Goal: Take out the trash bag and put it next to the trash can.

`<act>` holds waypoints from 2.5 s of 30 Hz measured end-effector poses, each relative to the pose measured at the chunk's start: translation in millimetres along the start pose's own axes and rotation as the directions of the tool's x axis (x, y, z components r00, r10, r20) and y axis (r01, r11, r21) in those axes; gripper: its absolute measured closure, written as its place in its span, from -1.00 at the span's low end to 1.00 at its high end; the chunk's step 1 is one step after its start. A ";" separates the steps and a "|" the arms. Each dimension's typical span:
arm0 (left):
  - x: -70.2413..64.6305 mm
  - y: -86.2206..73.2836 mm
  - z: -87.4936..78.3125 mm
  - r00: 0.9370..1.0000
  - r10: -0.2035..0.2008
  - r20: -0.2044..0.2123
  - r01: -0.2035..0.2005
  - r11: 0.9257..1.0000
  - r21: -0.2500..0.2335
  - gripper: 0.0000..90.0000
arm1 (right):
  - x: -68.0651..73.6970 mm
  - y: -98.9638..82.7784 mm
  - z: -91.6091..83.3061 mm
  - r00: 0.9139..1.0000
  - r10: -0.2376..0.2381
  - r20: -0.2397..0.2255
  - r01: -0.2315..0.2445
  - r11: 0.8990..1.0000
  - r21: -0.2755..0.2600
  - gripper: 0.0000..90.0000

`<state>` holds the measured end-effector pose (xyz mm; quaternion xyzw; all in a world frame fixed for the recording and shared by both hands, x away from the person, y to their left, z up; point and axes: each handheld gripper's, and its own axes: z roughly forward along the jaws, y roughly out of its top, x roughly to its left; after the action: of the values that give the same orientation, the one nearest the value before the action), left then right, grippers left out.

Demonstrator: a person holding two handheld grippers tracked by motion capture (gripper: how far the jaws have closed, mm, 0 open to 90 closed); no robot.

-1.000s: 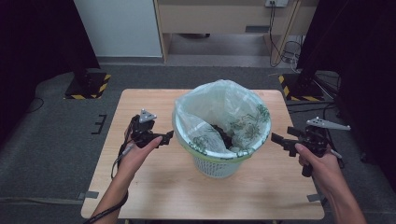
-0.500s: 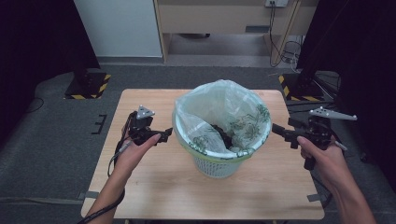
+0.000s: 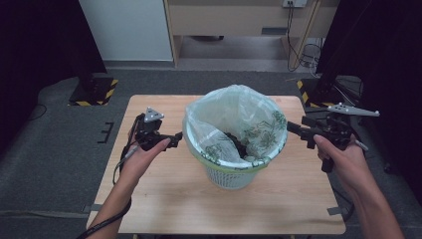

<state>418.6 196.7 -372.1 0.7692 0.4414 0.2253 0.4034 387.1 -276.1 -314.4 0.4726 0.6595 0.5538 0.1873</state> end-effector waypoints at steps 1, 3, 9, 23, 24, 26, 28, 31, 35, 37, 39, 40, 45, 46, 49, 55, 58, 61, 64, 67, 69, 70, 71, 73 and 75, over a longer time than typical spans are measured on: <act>0.0 1.2 -1.2 1.000 -0.001 -0.002 0.001 1.000 -0.004 -0.91 | 0.9 1.5 1.2 1.000 -0.002 0.001 0.002 1.000 0.000 -0.33; 0.1 2.5 -2.5 1.000 -0.002 -0.003 0.002 1.000 -0.009 -0.91 | 1.6 2.9 2.0 1.000 -0.003 0.001 0.003 1.000 0.003 -0.30; 2.0 12.2 -13.5 1.000 0.008 -0.014 -0.008 1.000 -0.026 -0.88 | 9.1 10.7 9.1 0.999 -0.031 0.022 0.031 0.999 0.008 -0.05; 6.2 22.4 -29.2 1.000 -0.010 -0.018 0.009 0.998 -0.056 -0.85 | 22.9 19.9 28.6 0.992 -0.082 0.095 0.076 0.995 0.063 0.27; 6.2 22.4 -29.2 1.000 -0.010 -0.018 0.009 0.998 -0.056 -0.85 | 22.9 19.9 28.6 0.992 -0.082 0.095 0.076 0.995 0.063 0.27; 6.2 23.9 -31.7 1.000 -0.003 -0.017 0.002 0.998 -0.057 -0.85 | 22.7 19.8 30.2 0.992 -0.080 0.096 0.073 0.995 0.074 0.29; 5.7 25.9 -34.3 1.000 0.005 -0.011 -0.005 0.998 -0.059 -0.85 | 21.6 19.5 32.1 0.991 -0.081 0.103 0.071 0.993 0.095 0.35; 4.8 27.6 -35.5 1.000 0.003 -0.006 -0.004 0.998 -0.067 -0.85 | 21.5 19.6 33.4 0.991 -0.081 0.106 0.071 0.993 0.098 0.42; 2.6 31.6 -39.1 1.000 0.010 0.005 -0.009 0.997 -0.076 -0.86 | 21.5 19.8 35.2 0.991 -0.085 0.103 0.073 0.991 0.109 0.56; 1.7 32.8 -40.3 1.000 0.012 0.007 -0.012 0.997 -0.079 -0.86 | 21.4 19.5 35.8 0.990 -0.091 0.106 0.078 0.990 0.114 0.63; -1.1 36.0 -43.3 1.000 0.015 0.011 -0.014 0.995 -0.095 -0.86 | 21.3 19.6 36.3 0.990 -0.090 0.113 0.078 0.991 0.107 0.68; -1.1 36.0 -43.3 1.000 0.015 0.011 -0.014 0.995 -0.095 -0.85 | 21.0 19.8 36.3 0.989 -0.090 0.115 0.078 0.991 0.108 0.70; -7.1 43.0 -48.7 1.000 0.016 0.022 -0.013 0.992 -0.126 -0.85 | 20.1 20.8 35.4 0.989 -0.090 0.115 0.079 0.992 0.102 0.88; -7.1 43.0 -48.7 1.000 0.016 0.022 -0.013 0.992 -0.126 -0.85 | 19.8 21.0 35.2 0.990 -0.088 0.108 0.076 0.991 0.107 0.92; -10.4 45.0 -49.3 0.999 0.019 0.033 -0.015 0.991 -0.131 -0.85 | 19.7 21.4 35.2 0.991 -0.086 0.101 0.074 0.991 0.112 0.99; -15.8 47.6 -50.2 0.998 0.025 0.055 -0.017 0.990 -0.142 -0.86 | 18.9 25.0 33.8 0.998 0.016 0.055 -0.021 0.995 0.094 1.00; -16.9 49.0 -50.4 0.998 0.025 0.059 -0.016 0.989 -0.147 -0.86 | 17.7 27.5 33.0 0.996 0.092 0.006 -0.092 0.993 0.071 1.00; -18.1 50.7 -51.0 0.998 0.019 0.068 -0.008 0.988 -0.156 -0.86 | 17.1 28.4 33.3 0.988 0.153 -0.036 -0.151 0.987 0.048 1.00; -18.6 51.7 -51.4 0.997 0.017 0.073 -0.005 0.987 -0.159 -0.86 | 16.1 27.9 33.7 0.979 0.193 -0.068 -0.191 0.981 0.043 1.00; -20.9 54.1 -51.1 0.996 0.016 0.085 -0.002 0.986 -0.164 -0.86 | 13.4 25.6 34.4 0.960 0.257 -0.111 -0.254 0.966 0.039 1.00; -21.7 54.8 -50.7 0.996 0.011 0.091 0.004 0.986 -0.168 -0.86 | 12.1 24.5 34.7 0.949 0.287 -0.132 -0.284 0.958 0.042 1.00; -22.7 55.6 -50.2 0.995 0.011 0.097 0.005 0.986 -0.169 -0.87 | 9.5 22.8 36.1 0.929 0.335 -0.156 -0.332 0.942 0.042 1.00; -25.1 57.2 -48.9 0.995 0.018 0.103 0.000 0.986 -0.168 -0.87 | 8.2 22.2 36.6 0.928 0.339 -0.156 -0.336 0.941 0.041 1.00; -26.3 57.8 -48.4 0.994 0.017 0.109 0.001 0.986 -0.170 -0.87 | 6.8 21.9 36.8 0.926 0.344 -0.156 -0.342 0.939 0.041 1.00; -30.0 60.7 -47.1 0.991 0.016 0.132 0.007 0.985 -0.175 -0.87 | 6.6 22.1 36.7 0.925 0.347 -0.156 -0.346 0.938 0.035 1.00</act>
<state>400.4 173.5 -295.1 0.7452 0.3902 0.2123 0.4973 421.5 -251.7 -304.1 0.5361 0.5806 0.6119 0.0314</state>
